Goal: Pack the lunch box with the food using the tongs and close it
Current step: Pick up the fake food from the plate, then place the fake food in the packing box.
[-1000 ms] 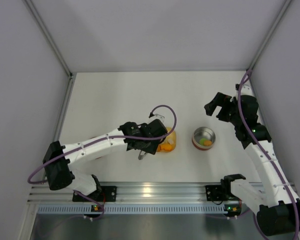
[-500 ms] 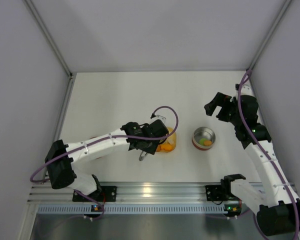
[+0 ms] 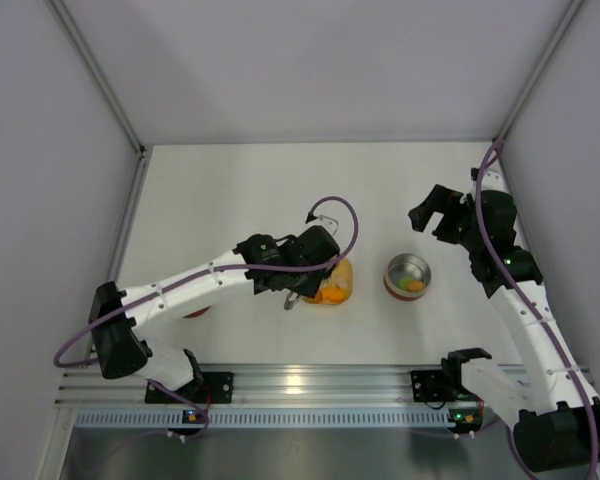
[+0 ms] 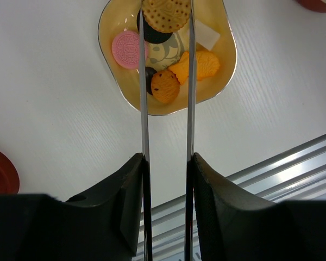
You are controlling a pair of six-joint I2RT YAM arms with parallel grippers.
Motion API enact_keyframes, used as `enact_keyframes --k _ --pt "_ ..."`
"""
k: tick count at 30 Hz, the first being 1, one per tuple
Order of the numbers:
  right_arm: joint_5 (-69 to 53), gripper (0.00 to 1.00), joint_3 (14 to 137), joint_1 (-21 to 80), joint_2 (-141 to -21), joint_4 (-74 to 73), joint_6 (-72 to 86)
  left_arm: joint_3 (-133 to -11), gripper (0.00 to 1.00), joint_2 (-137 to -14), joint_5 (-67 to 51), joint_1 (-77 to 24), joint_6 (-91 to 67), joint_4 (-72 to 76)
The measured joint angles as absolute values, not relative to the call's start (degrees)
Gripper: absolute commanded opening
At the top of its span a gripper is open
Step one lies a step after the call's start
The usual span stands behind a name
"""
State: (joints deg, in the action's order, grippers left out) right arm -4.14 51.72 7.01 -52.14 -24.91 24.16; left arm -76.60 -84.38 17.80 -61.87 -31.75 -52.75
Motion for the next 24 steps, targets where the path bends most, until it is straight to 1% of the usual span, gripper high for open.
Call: enact_keyframes --k 11,17,24 --pt "-2.7 1.00 51.9 7.0 -51.3 -25.1 23.9 -82.8 0.35 -85.5 12.2 -62.1 -28.7 -50.0" --pt "-1.9 1.00 52.6 7.0 -51.0 -26.0 23.5 -89.5 0.36 -91.6 9.2 -63.9 -26.7 -46.5" --pt "-1.2 0.99 52.6 7.0 -50.6 -26.3 22.9 -91.9 0.36 -98.5 5.9 -65.1 -24.9 -43.3"
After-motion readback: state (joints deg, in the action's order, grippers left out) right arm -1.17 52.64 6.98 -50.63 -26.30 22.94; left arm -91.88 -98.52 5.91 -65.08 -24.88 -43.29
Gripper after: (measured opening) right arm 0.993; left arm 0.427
